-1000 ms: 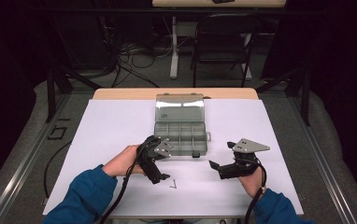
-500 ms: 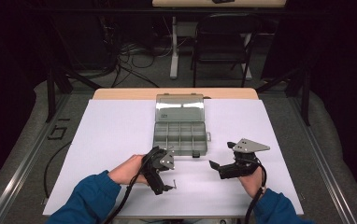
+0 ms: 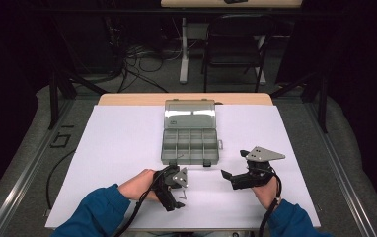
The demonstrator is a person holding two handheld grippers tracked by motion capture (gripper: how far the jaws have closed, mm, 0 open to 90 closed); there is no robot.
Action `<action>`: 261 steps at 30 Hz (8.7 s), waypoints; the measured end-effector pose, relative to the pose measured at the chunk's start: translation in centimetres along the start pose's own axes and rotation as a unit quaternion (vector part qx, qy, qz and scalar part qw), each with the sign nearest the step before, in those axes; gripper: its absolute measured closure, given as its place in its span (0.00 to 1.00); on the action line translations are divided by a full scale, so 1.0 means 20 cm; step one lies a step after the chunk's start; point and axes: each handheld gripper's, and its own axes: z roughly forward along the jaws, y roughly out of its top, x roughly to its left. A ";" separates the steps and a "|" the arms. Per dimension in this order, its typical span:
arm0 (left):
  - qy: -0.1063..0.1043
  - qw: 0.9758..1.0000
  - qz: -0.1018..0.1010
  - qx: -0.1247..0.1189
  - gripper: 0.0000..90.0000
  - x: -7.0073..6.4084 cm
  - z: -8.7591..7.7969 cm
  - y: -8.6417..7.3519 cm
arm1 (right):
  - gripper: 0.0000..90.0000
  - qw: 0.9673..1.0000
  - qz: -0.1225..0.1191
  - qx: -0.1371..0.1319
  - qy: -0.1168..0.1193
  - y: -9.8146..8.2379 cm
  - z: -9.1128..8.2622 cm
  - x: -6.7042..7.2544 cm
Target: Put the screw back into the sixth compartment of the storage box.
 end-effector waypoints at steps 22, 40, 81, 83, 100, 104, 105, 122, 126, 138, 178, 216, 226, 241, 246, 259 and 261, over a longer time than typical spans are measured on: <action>-0.029 0.999 0.028 0.000 0.79 -0.02 0.04 -0.02 | 0.00 1.000 0.001 0.002 -0.001 0.00 0.00 0.00; -0.037 0.999 0.030 -0.003 0.97 -0.02 0.04 -0.01 | 0.00 1.000 -0.001 0.004 -0.002 0.00 0.00 0.00; 0.005 1.000 -0.009 -0.025 0.97 0.10 -0.07 -0.03 | 0.00 1.000 0.001 0.003 -0.001 0.00 0.00 0.00; 0.008 1.000 -0.010 -0.024 0.97 0.10 -0.07 -0.03 | 0.00 1.000 0.001 0.004 -0.002 0.00 0.00 0.00; 0.021 0.999 -0.015 -0.032 0.97 0.16 -0.12 -0.01 | 0.00 1.000 0.002 0.004 -0.002 0.00 0.00 0.00; 0.024 0.999 -0.014 -0.032 0.97 0.17 -0.13 -0.01 | 0.00 1.000 0.002 0.004 -0.002 0.00 0.00 0.00; 0.026 0.999 -0.014 -0.034 0.97 0.18 -0.13 0.00 | 0.00 1.000 0.002 0.005 -0.002 0.00 0.00 0.00; 0.060 0.996 -0.025 -0.059 0.97 0.29 -0.24 0.04 | 0.00 1.000 0.001 0.003 -0.003 0.00 0.00 0.00; 0.067 0.995 -0.034 -0.066 0.97 0.32 -0.26 0.04 | 0.00 1.000 0.002 0.004 -0.002 0.00 0.00 0.00; 0.083 0.993 -0.045 -0.071 0.97 0.39 -0.26 0.06 | 0.00 1.000 0.003 0.005 -0.002 0.00 0.00 0.00; 0.101 0.989 -0.089 -0.058 0.96 0.52 -0.12 0.04 | 0.00 1.000 0.001 0.017 0.000 -0.01 0.01 -0.01; 0.073 0.993 -0.049 -0.081 0.05 0.30 -0.23 0.06 | 0.00 1.000 0.003 0.010 0.000 0.00 0.00 -0.01; 0.060 0.994 -0.032 -0.083 0.00 0.25 -0.21 0.04 | 0.00 1.000 0.003 0.011 0.000 0.00 0.00 -0.01; 0.038 0.996 -0.007 -0.081 0.00 0.18 -0.15 0.05 | 0.00 1.000 0.003 0.008 0.001 0.00 0.00 -0.01; 0.024 0.997 0.000 -0.076 0.00 0.18 -0.14 0.05 | 0.00 1.000 0.003 0.009 0.000 0.00 0.00 -0.01; 0.010 0.998 0.008 -0.068 0.00 0.16 -0.06 0.05 | 0.00 1.000 0.003 0.010 0.001 0.00 0.00 -0.01; 0.010 0.998 0.011 -0.065 0.00 0.15 -0.05 0.05 | 0.00 1.000 0.004 0.010 0.001 0.00 0.00 -0.01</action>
